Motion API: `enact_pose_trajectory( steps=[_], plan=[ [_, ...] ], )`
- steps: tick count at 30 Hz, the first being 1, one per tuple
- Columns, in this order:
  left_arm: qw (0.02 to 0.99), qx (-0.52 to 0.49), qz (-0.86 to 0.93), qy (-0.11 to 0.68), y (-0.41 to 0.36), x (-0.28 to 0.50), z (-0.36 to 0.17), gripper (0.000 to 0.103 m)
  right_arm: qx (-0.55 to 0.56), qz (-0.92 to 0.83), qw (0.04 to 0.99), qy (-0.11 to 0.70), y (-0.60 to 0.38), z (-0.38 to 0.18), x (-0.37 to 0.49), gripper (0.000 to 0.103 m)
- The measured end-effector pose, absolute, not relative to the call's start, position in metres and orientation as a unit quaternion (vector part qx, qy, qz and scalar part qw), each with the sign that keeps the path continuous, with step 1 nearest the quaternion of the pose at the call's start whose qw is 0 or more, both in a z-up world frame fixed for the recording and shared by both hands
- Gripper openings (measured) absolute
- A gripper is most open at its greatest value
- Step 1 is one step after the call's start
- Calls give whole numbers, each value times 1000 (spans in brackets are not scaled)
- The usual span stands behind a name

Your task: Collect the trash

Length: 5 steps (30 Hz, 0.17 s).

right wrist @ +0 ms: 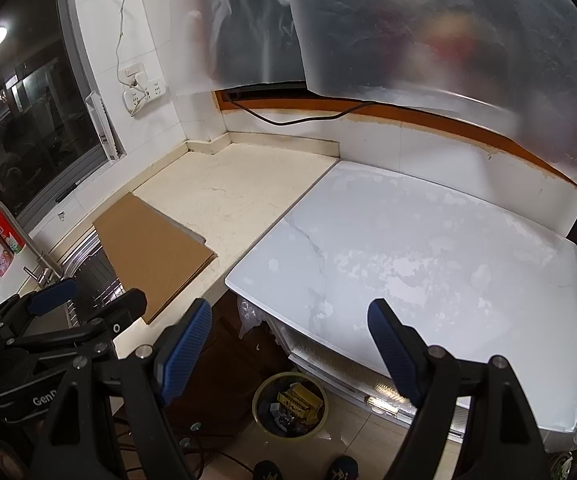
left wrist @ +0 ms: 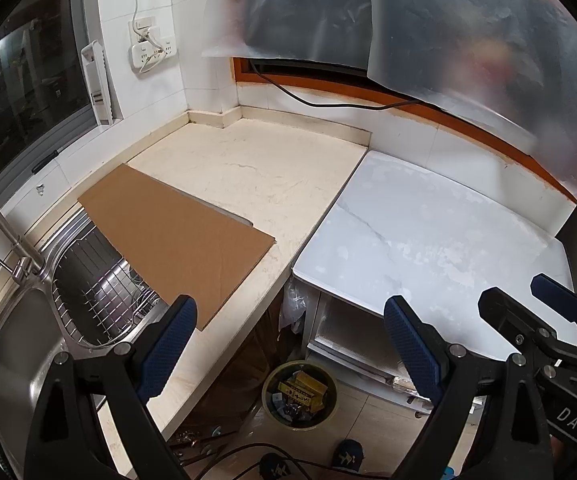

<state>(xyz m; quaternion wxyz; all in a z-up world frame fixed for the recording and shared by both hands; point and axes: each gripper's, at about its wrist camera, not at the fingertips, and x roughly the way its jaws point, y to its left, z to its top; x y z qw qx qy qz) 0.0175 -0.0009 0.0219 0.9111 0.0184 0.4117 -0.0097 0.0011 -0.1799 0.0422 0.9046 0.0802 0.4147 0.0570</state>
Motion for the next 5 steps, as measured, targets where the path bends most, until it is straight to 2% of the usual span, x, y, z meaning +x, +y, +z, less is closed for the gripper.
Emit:
enact_pose_trajectory(
  steps=[5],
  plan=[
    [910, 20, -10, 415, 0, 18, 21, 94, 82, 57, 904, 416, -180, 42, 0, 81]
  ],
)
